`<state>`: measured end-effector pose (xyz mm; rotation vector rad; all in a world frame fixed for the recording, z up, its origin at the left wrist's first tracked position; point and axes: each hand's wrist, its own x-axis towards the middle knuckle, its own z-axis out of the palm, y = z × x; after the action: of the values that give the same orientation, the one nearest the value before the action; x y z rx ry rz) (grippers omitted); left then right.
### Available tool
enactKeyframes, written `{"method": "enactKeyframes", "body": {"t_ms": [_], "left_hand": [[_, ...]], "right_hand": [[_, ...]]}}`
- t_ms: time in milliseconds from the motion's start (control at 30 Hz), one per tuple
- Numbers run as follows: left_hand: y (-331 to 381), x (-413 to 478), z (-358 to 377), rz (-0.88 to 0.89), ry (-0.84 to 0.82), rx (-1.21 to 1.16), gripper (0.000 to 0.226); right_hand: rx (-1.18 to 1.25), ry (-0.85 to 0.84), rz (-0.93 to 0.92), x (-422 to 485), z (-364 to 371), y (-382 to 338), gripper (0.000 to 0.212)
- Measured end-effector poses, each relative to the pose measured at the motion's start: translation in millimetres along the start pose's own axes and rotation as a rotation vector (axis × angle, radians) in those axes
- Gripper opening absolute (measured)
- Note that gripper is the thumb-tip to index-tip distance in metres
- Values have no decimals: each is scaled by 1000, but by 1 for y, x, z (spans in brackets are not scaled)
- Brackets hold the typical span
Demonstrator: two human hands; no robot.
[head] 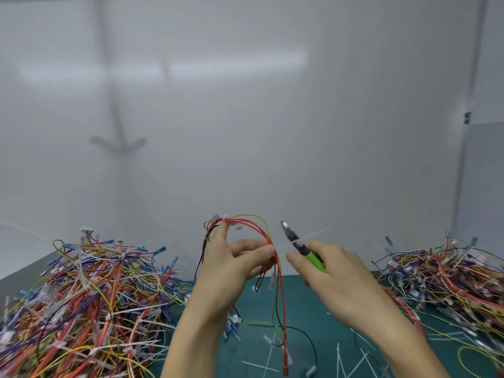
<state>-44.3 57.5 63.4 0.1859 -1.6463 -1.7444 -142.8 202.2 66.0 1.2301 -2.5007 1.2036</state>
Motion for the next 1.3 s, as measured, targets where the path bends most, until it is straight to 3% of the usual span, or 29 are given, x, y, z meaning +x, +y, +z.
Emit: {"method": "enactKeyframes", "body": {"t_ms": [133,500,833,1133,1300], "left_hand": [[1,0,0,-1,63,-32,87],[4,0,-2,11,111,-75,92],[6,0,0,25,78,-37,74],[4,0,-1,12,59,-17,87],[5,0,-2,14,50,3,81]], "right_hand": [[-106,-79,-20,-2,4,0,63],[-164,-61,-84,-3,4,0,58],[-149,-70,-92,-3,2,1,59],[-156,-70,-86,-3,4,1,65],[-140,-63,-89,-3,5,1,67]]}}
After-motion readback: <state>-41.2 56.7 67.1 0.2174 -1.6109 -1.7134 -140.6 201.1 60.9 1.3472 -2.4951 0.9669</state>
